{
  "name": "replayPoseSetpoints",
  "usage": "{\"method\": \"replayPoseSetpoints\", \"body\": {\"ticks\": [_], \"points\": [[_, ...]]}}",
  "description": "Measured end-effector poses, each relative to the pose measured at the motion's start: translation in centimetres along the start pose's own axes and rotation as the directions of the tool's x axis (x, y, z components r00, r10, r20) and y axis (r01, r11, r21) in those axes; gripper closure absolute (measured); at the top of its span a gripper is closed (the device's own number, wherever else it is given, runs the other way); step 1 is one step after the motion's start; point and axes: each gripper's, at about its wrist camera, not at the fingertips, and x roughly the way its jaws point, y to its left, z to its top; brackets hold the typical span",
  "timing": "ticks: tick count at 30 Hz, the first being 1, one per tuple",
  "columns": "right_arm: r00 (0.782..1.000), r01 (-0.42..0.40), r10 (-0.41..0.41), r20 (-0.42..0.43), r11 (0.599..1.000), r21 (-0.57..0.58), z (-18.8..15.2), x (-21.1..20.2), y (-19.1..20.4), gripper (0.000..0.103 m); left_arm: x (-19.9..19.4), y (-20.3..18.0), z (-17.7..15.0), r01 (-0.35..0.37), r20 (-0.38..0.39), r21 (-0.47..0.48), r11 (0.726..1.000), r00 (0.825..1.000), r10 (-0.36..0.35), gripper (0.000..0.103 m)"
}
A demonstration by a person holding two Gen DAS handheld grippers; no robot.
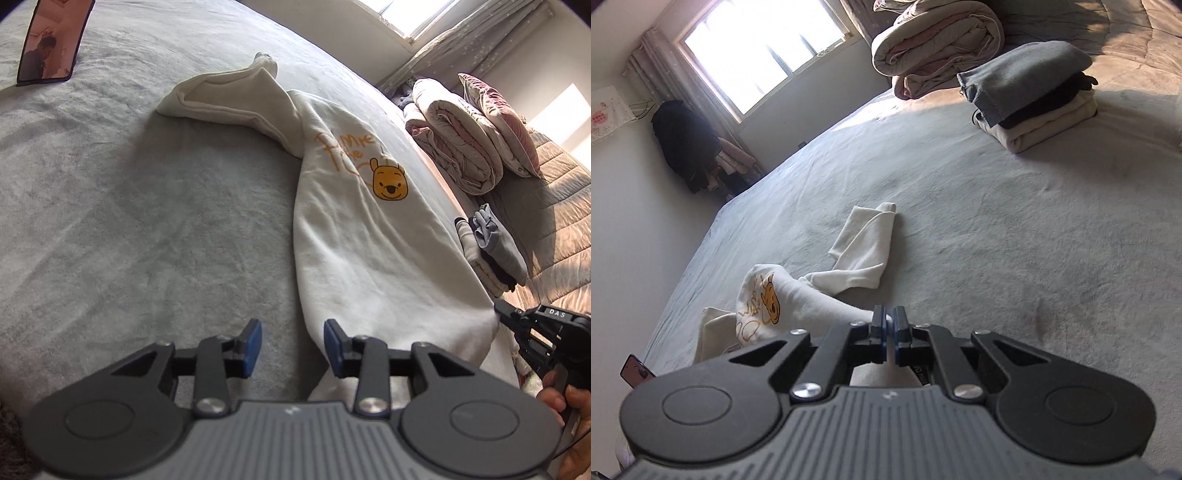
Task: Fold clothes
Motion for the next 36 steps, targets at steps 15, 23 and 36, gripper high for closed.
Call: {"method": "replayPoseSetpoints", "body": {"ticks": [15,23,36], "points": [[0.994,0.109,-0.109,0.001,0.992,0.064,0.0,0.6,-1.5,0.098,5.2,-1.5,2.3,0.019,-0.016,-0.053,0.998,1.0,-0.02,0.068],[0.994,0.11,-0.108,-0.032,0.992,0.059,-0.3,0.9,-1.5,0.098,2.1,-5.2,2.5,-0.075,0.019,0.101,0.992,0.997,0.073,0.097],[0.992,0.049,-0.057,-0.109,0.996,-0.073,-2.2,-0.7,1.3,0.098,-4.8,-5.8,1.8,-0.087,-0.01,0.308,0.947,0.995,0.094,0.097]]}}
